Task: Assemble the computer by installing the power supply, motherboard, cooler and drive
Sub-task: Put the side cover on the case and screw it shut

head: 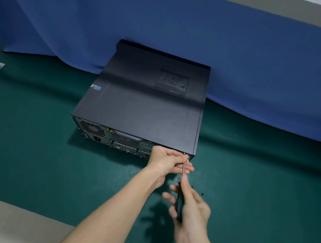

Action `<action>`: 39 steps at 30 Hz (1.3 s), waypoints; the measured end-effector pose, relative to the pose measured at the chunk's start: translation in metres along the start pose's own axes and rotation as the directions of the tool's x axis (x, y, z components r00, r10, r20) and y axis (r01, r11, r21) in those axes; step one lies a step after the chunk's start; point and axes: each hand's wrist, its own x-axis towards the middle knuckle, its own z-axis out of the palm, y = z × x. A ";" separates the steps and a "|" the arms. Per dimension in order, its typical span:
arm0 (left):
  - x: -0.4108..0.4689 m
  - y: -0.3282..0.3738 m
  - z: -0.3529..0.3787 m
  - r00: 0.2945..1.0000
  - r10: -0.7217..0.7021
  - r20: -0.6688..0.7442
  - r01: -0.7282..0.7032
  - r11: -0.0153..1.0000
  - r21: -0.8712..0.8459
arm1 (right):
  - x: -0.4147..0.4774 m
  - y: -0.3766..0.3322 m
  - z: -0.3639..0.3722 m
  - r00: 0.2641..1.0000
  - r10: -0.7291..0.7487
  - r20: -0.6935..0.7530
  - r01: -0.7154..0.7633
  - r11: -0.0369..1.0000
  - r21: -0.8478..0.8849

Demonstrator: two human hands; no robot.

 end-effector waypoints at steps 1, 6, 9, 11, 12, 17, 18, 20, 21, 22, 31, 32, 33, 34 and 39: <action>0.000 0.000 0.001 1.000 0.001 -0.005 -0.001 1.000 0.005 | 0.002 0.003 -0.002 0.986 -0.162 -0.047 0.148 0.964 -0.221; 0.002 -0.003 -0.002 1.000 0.023 -0.020 -0.023 1.000 0.009 | 0.008 0.008 -0.002 0.958 -0.276 -0.072 0.242 0.920 -0.309; 0.005 -0.001 0.000 0.998 0.053 -0.032 -0.052 0.998 0.027 | 0.007 -0.006 0.002 0.972 0.199 0.123 -0.226 0.934 0.278; 0.007 0.001 0.002 0.997 0.061 -0.052 -0.058 0.997 0.054 | 0.008 -0.012 0.002 0.931 0.293 0.219 -0.358 0.853 0.380; 0.007 0.001 0.003 0.997 0.061 -0.053 -0.058 0.996 0.066 | 0.010 -0.013 0.000 0.926 0.294 0.237 -0.362 0.870 0.334; 0.006 -0.009 -0.007 0.997 0.067 -0.029 -0.064 0.994 0.084 | 0.020 -0.019 -0.046 0.978 0.126 0.167 -0.106 0.987 -0.122; 0.006 -0.014 -0.011 0.997 0.060 -0.042 -0.055 0.991 0.122 | 0.026 -0.021 -0.059 0.988 0.085 0.131 -0.066 0.988 -0.138; 0.007 -0.027 -0.020 0.997 0.035 -0.072 -0.017 0.971 0.239 | 0.042 -0.024 -0.082 1.000 -0.002 0.020 0.006 0.979 -0.205; 0.008 -0.034 -0.023 0.996 0.019 -0.083 0.007 0.954 0.301 | 0.054 -0.025 -0.090 0.998 -0.044 -0.047 0.029 0.959 -0.282; 0.010 -0.042 -0.026 0.996 0.006 -0.093 0.028 0.934 0.357 | 0.068 -0.025 -0.096 0.991 -0.088 -0.100 0.045 0.927 -0.373; 0.029 -0.087 -0.041 0.982 -0.044 -0.182 0.128 0.868 0.480 | 0.157 -0.016 -0.086 0.898 -0.409 -0.161 0.052 0.462 -0.886; 0.031 -0.089 -0.042 0.980 -0.051 -0.192 0.137 0.872 0.470 | 0.160 -0.014 -0.085 0.908 -0.396 -0.138 0.063 0.453 -0.889; 0.033 -0.091 -0.043 0.978 -0.057 -0.200 0.145 0.875 0.461 | 0.162 -0.010 -0.085 0.920 -0.377 -0.108 0.082 0.454 -0.887; 0.034 -0.093 -0.044 0.976 -0.061 -0.208 0.152 0.875 0.460 | 0.163 -0.007 -0.084 0.928 -0.364 -0.086 0.100 0.463 -0.881; 0.038 -0.099 -0.048 0.974 -0.065 -0.216 0.158 0.880 0.449 | 0.167 0.006 -0.079 0.907 -0.421 0.038 0.195 0.338 -0.921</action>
